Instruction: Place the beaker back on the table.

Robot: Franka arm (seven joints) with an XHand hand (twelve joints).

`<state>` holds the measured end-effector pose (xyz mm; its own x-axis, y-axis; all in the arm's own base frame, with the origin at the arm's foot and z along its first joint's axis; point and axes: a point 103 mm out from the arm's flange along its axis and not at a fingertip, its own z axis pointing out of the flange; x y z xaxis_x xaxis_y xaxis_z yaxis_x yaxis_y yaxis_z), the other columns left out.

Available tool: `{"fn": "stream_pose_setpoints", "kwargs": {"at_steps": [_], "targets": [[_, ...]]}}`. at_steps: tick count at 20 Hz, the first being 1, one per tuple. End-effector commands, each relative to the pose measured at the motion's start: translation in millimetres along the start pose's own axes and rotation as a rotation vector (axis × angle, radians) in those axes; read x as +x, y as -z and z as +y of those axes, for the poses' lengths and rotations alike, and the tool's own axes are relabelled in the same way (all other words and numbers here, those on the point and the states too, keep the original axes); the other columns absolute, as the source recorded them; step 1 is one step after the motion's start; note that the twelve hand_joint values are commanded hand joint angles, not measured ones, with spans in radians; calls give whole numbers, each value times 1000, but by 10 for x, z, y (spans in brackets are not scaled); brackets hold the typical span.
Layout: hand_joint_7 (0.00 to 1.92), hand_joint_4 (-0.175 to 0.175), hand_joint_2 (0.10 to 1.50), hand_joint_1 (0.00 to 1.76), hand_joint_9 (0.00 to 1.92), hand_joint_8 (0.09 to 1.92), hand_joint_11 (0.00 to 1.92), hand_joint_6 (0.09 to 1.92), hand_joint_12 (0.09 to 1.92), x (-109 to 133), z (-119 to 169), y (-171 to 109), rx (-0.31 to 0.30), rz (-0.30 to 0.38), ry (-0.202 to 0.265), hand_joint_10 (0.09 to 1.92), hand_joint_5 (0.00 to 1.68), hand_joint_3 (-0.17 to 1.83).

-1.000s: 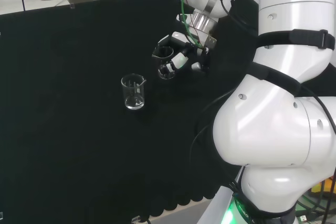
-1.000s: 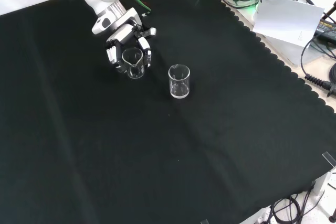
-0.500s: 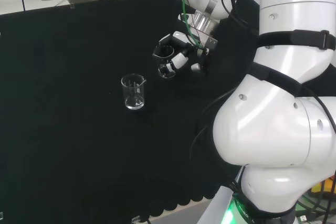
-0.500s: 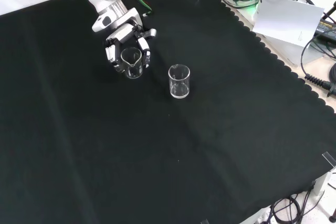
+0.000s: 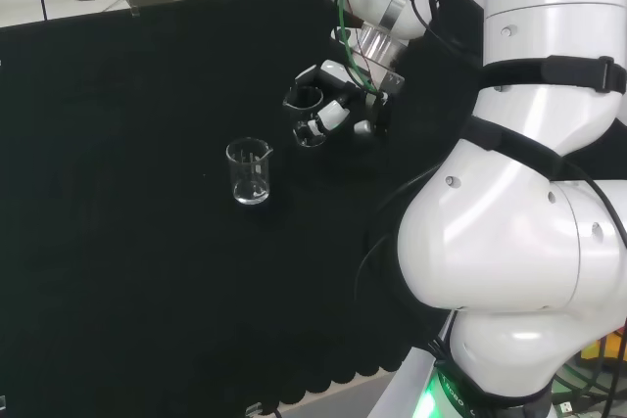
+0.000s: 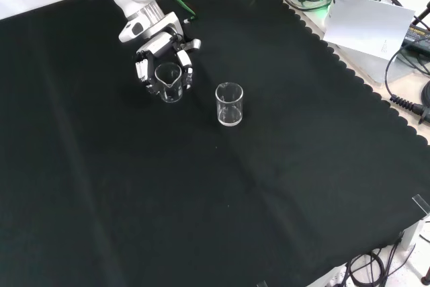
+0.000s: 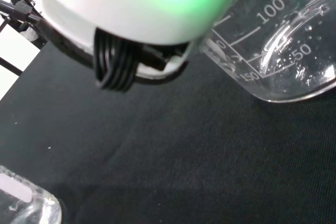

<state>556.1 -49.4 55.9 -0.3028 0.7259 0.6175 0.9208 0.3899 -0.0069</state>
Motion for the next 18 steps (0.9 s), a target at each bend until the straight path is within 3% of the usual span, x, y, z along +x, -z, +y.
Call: {"fn": "stream_pose_setpoints", "kwargs": {"at_steps": [1, 5, 6, 7, 12, 15, 18], "targets": [[1229, -175, 614, 1426, 1554, 833, 1070, 986, 834, -7, 3, -36, -5, -12, -12, 87, 1155, 710], [1155, -170, 675, 1418, 1538, 891, 1082, 977, 852, 1, 12, -44, -1, 3, -11, 87, 1151, 620], [1177, -100, 691, 1369, 1504, 814, 1079, 916, 862, 2, 15, -48, 7, 7, -10, 87, 1175, 604], [1131, -114, 713, 1302, 1429, 750, 999, 821, 914, 6, 17, -59, 25, -10, -11, 87, 1197, 567], [826, -50, 480, 1206, 1154, 717, 625, 875, 1202, 28, 8, -68, 67, -29, -28, 87, 769, 704], [660, -51, 456, 1157, 1038, 754, 492, 859, 1279, 64, 2, -64, 92, -47, -30, 87, 543, 707], [493, -62, 448, 1109, 926, 779, 384, 707, 1322, 124, -5, -34, 92, -37, -21, 87, 394, 670]]}}
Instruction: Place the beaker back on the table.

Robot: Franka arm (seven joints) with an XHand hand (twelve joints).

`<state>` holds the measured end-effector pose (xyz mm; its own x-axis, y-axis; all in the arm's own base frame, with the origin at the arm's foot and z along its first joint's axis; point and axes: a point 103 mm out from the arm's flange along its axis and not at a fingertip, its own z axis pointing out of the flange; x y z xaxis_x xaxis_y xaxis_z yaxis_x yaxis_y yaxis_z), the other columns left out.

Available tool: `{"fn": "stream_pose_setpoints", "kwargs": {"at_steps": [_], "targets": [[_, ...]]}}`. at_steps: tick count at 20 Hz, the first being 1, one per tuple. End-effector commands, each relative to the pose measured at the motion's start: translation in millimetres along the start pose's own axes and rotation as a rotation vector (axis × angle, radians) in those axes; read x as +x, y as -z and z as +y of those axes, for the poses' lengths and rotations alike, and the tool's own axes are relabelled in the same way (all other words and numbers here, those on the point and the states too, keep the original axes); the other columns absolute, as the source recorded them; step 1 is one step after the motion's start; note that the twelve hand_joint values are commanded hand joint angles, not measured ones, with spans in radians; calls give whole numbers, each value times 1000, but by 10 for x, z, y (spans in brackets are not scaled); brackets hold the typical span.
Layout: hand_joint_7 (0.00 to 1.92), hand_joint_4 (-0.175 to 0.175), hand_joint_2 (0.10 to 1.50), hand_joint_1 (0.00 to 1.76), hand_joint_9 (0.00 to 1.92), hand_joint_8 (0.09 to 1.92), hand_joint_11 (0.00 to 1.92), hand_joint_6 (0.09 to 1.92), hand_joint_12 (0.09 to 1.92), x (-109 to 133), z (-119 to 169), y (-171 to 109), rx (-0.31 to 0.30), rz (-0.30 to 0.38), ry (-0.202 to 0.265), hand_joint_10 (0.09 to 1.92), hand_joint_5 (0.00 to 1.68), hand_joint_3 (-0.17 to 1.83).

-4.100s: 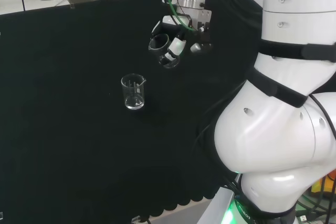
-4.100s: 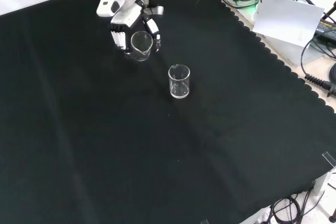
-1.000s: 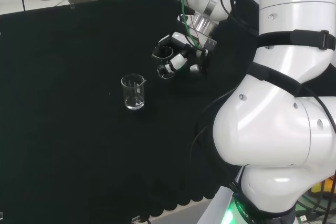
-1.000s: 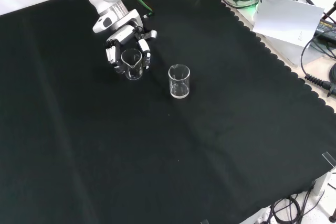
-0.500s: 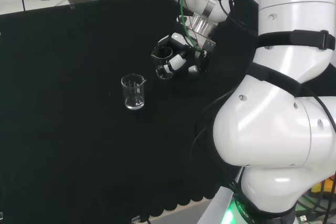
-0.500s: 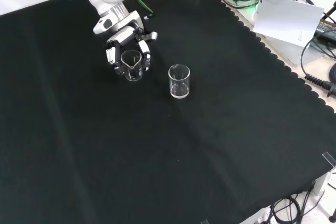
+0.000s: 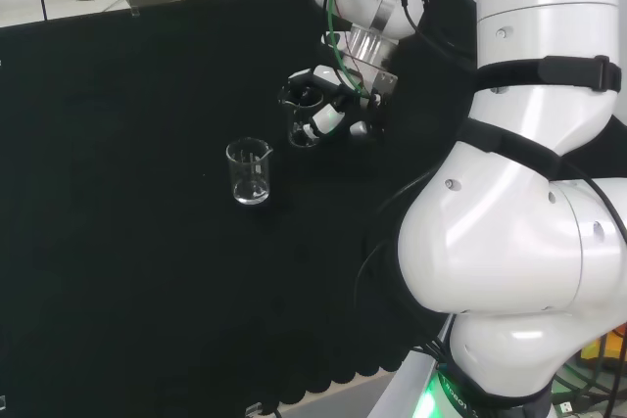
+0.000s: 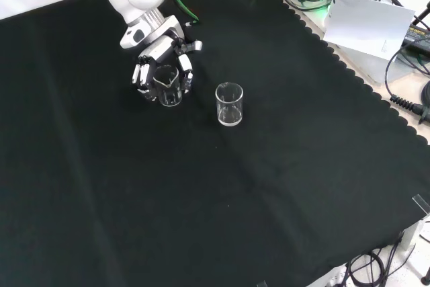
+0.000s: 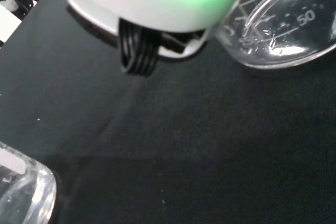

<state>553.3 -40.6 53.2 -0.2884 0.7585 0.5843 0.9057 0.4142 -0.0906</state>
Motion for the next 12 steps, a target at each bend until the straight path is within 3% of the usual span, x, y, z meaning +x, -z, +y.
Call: {"fn": "stream_pose_setpoints", "kwargs": {"at_steps": [1, 9, 12], "targets": [[456, -65, 448, 1094, 902, 781, 365, 672, 1327, 83, -22, 55, 8, 8, 12, 87, 373, 658], [331, -69, 477, 944, 801, 774, 300, 472, 1355, 386, -151, 305, -13, -13, 18, 87, 354, 510], [291, -69, 491, 929, 772, 762, 266, 429, 1373, 566, -285, 492, -32, -54, 13, 87, 350, 476]]}}
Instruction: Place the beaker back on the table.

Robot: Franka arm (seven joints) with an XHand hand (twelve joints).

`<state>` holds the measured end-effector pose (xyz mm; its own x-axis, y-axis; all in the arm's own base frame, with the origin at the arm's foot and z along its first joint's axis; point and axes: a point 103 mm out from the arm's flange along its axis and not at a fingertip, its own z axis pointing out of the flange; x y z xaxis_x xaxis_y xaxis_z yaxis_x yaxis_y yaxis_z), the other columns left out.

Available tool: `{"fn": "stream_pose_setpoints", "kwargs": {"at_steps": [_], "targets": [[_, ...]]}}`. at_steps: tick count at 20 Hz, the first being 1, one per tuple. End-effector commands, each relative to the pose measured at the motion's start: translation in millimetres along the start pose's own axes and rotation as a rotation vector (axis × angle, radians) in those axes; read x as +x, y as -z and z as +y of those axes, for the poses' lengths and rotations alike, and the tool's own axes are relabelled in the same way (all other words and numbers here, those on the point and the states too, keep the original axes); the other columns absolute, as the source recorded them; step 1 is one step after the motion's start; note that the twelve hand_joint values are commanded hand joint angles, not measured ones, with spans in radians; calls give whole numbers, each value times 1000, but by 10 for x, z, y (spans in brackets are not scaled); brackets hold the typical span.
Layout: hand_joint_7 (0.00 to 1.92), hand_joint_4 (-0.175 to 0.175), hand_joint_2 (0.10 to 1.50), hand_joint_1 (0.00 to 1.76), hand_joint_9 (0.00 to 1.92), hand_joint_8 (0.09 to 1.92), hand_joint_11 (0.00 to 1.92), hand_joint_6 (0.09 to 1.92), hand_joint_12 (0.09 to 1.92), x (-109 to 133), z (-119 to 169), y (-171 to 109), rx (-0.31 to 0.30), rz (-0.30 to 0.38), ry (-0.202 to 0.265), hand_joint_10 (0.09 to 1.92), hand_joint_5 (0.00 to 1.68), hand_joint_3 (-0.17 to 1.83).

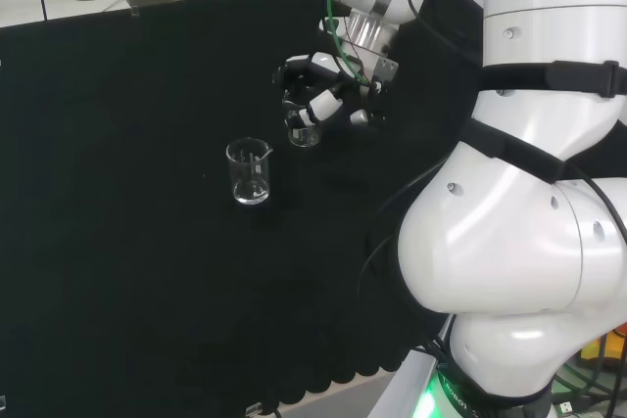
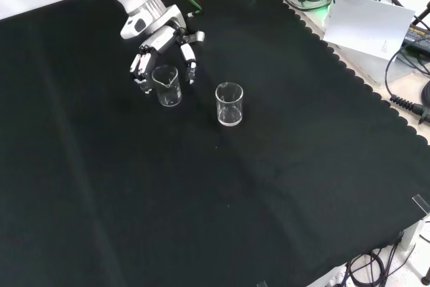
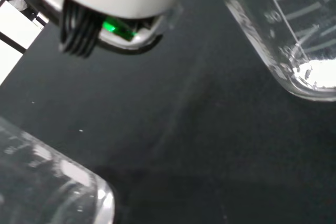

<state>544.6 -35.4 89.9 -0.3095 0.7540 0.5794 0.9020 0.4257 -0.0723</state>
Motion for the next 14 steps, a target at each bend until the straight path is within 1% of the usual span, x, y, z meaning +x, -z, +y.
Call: {"fn": "stream_pose_setpoints", "kwargs": {"at_steps": [1, 5, 7, 10, 13, 14], "targets": [[284, -69, 494, 926, 768, 760, 260, 420, 1376, 338, -221, 306, -29, -57, -11, 87, 349, 471], [281, -70, 503, 921, 766, 758, 253, 402, 1378, 585, -412, 541, -64, -106, -21, 87, 348, 464], [288, -70, 509, 920, 766, 755, 251, 385, 1380, 737, -552, 657, -82, -132, -32, 87, 354, 459], [293, -71, 516, 917, 767, 751, 249, 361, 1381, 928, -747, 766, -90, -174, -39, 87, 364, 453], [294, -71, 520, 911, 767, 749, 248, 353, 1380, 1030, -869, 814, -102, -185, -48, 87, 366, 452], [295, -71, 522, 907, 767, 749, 248, 351, 1380, 1089, -961, 853, -108, -195, -57, 87, 367, 452]]}}
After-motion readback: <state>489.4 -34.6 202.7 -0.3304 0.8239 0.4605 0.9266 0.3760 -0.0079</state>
